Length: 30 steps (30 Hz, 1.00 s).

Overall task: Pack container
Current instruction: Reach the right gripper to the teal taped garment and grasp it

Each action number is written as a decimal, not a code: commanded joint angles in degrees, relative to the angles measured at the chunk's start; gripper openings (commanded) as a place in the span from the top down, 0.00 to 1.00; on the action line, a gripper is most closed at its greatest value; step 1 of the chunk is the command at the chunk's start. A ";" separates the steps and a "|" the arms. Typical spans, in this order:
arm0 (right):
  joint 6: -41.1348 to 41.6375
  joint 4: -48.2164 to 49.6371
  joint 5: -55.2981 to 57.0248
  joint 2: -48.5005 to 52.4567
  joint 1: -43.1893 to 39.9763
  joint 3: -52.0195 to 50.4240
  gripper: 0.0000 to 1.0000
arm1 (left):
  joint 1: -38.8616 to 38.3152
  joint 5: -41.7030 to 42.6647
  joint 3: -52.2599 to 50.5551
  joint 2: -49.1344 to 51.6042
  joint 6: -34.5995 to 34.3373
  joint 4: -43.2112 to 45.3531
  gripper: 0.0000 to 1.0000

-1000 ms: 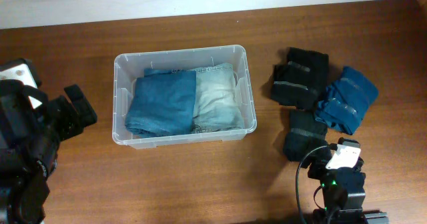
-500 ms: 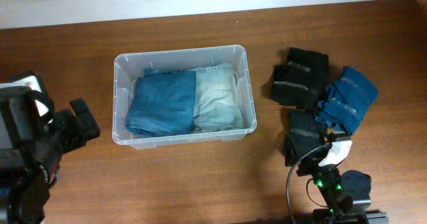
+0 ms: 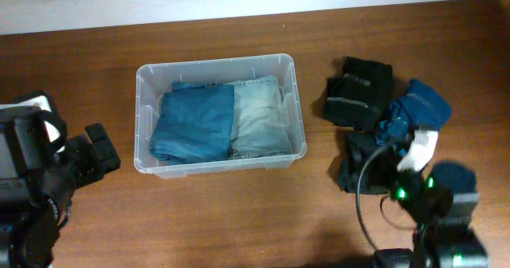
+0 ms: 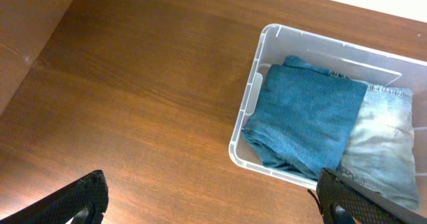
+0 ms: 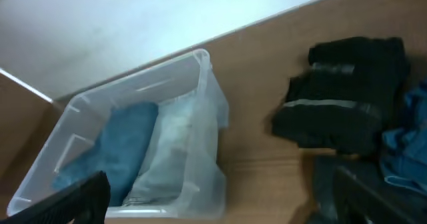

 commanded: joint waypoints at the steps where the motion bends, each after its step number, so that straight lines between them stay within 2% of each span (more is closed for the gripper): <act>1: -0.90 -1.33 -1.73 9.55 -0.37 9.46 0.02 | 0.24 0.17 0.26 -0.02 0.46 -0.04 0.00; 4: -6.05 -6.12 0.39 16.72 -0.39 14.97 0.02 | 0.24 0.17 0.26 -0.02 0.46 -0.04 0.00; 8: -0.68 -6.51 3.89 23.43 -4.11 17.99 0.02 | 0.24 0.20 0.26 -0.02 0.46 -0.04 0.00; 11: 2.21 -6.91 0.96 28.85 -11.80 19.87 0.02 | 0.24 0.17 0.26 -0.02 0.46 -0.04 0.00; 17: 2.14 -6.19 -15.47 41.86 -32.17 20.68 0.02 | 0.24 0.20 0.26 -0.02 0.46 -0.04 0.00; 22: 2.10 -5.16 -19.78 54.10 -43.85 20.68 0.02 | 0.24 0.20 0.26 -0.02 0.46 -0.04 0.00; 30: -0.61 1.09 -18.91 69.75 -46.56 20.65 0.01 | 0.24 0.17 0.26 -0.02 0.46 -0.04 0.00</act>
